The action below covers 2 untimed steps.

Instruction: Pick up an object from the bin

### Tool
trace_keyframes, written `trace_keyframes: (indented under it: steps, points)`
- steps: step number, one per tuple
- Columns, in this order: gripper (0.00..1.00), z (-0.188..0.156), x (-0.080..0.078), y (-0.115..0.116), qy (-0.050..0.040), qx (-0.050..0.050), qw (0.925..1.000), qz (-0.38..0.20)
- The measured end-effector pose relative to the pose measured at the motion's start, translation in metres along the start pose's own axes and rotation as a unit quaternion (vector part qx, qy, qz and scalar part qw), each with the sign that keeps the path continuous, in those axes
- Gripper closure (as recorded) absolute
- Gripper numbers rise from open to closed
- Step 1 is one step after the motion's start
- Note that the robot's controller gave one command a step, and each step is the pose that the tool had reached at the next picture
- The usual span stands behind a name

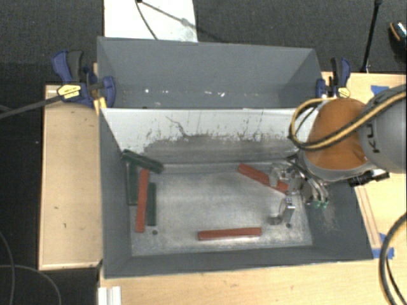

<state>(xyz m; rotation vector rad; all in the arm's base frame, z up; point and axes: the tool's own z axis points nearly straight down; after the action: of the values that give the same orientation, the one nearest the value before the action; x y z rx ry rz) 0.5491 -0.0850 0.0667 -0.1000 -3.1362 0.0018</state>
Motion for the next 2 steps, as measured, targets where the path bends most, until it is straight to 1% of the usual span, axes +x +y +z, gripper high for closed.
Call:
trace_keyframes:
  steps: [1,2]
  points:
    - [0.00,-0.036,-0.021,-0.030,-0.0055,0.000,0.9996,0.029]
    - [0.00,-0.034,-0.009,0.017,-0.0020,-0.002,0.9973,0.073]
